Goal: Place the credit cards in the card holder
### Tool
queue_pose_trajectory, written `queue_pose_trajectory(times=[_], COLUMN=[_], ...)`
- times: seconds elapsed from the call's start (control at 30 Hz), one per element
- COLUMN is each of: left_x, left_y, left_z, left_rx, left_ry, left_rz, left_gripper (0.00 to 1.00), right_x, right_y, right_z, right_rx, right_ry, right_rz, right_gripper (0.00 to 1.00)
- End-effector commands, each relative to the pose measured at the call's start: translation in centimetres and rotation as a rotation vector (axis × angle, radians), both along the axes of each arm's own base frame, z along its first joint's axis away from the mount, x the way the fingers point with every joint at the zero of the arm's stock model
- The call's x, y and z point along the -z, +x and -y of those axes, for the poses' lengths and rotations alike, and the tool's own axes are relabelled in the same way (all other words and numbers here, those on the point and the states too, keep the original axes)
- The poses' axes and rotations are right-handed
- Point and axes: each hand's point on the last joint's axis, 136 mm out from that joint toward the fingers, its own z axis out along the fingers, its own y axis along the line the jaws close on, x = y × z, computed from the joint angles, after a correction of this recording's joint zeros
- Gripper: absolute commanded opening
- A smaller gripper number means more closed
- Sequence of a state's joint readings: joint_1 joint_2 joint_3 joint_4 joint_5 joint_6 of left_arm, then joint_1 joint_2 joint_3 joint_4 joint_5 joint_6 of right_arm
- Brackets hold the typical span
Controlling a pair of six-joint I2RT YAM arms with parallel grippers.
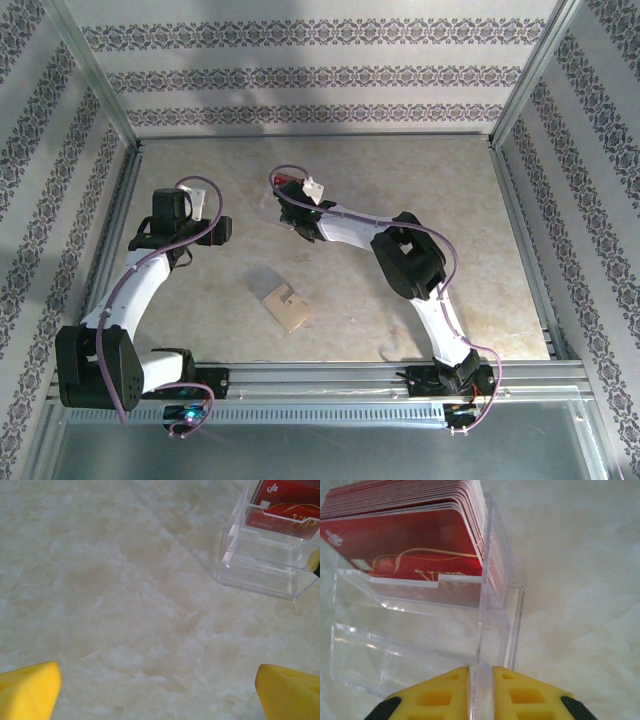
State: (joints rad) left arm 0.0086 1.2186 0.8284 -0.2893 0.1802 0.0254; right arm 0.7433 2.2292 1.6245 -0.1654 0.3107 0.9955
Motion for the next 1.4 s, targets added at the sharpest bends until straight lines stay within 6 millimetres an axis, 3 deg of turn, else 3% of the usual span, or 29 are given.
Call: queue_pose_trajectory(times=[0.0, 0.23, 0.57, 0.97, 1.23, 1.37], left_x=[-0.2, -0.3, -0.7, -1.1, -1.7, -1.7], left_y=[0.3, 0.3, 0.2, -0.3, -2.1, -2.9], left_z=[-0.2, -0.2, -0.1, 2.5, 6.2, 6.9], left_rx=[-0.005, -0.004, 0.004, 0.152, 0.348, 0.409], left_ry=[-0.011, -0.009, -0.019, -0.11, -0.222, -0.181], left_rz=[0.026, 0.03, 0.04, 0.004, -0.043, -0.078], left_gripper=[0.99, 0.99, 0.99, 0.99, 0.99, 0.99], right_x=[0.4, -0.7, -1.5, -1.8, -1.2, -0.5], right_y=[-0.7, -2.2, -6.4, -11.2, -12.1, -12.0], right_z=[3.3, 6.5, 13.0, 22.9, 24.1, 23.4], right_rx=[0.029, 0.052, 0.092, 0.265, 0.31, 0.287], right_ry=[-0.102, -0.138, -0.189, -0.214, -0.203, -0.168], right_rz=[-0.015, -0.006, -0.021, -0.037, -0.036, -0.05], right_gripper=[0.12, 0.04, 0.0, 0.0, 0.0, 0.1])
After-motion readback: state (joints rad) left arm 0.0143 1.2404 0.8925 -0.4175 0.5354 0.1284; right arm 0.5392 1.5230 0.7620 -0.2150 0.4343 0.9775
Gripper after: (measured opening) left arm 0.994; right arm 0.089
